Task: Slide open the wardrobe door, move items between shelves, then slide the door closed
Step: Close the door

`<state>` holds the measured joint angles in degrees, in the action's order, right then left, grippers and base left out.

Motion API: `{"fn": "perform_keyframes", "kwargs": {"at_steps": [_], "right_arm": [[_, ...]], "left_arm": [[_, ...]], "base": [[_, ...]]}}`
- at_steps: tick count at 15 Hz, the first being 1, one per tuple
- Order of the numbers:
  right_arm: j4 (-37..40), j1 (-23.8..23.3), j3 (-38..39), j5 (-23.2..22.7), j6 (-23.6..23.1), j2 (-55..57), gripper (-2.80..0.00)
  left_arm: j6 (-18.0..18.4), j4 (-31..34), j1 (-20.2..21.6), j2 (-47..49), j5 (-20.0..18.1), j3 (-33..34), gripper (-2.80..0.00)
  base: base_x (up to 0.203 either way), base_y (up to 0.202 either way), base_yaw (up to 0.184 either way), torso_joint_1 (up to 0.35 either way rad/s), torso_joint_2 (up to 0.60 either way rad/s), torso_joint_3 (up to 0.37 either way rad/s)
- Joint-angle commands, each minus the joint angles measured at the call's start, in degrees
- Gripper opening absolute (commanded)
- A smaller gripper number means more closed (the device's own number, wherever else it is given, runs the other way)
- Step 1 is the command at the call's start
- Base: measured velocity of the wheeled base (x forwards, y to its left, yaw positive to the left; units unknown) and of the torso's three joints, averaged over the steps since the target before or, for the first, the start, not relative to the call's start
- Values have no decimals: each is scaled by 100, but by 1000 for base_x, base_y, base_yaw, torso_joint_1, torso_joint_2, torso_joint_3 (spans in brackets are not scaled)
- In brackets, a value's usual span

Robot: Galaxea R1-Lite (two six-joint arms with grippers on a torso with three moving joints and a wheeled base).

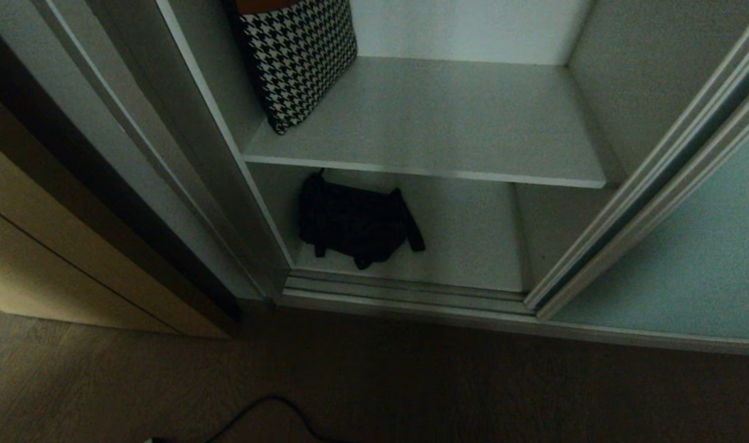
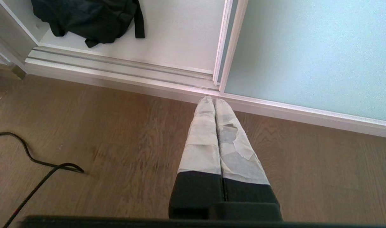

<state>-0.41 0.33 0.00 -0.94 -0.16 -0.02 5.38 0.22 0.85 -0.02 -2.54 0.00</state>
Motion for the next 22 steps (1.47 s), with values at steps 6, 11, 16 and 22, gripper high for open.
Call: {"fn": "perform_keyframes", "kwargs": {"at_steps": [6,11,16,22], "right_arm": [[-2,2,0,-3,-2,-24,-280],[-2,2,0,-3,-2,-24,-280],[70,2,-27,23,-37,-6,-280],[1793,2,-2451,3,168,505,-280]], "left_arm": [[-1,-4,3,11,-1,0,-280],[-1,-4,3,11,-1,0,-280],[-1,-4,3,11,-1,0,-280],[-1,-4,3,11,-1,0,-280]], "base": [[0,0,0,0,0,0],[0,0,0,0,0,0],[0,0,0,0,0,0],[0,0,0,0,0,0]]}}
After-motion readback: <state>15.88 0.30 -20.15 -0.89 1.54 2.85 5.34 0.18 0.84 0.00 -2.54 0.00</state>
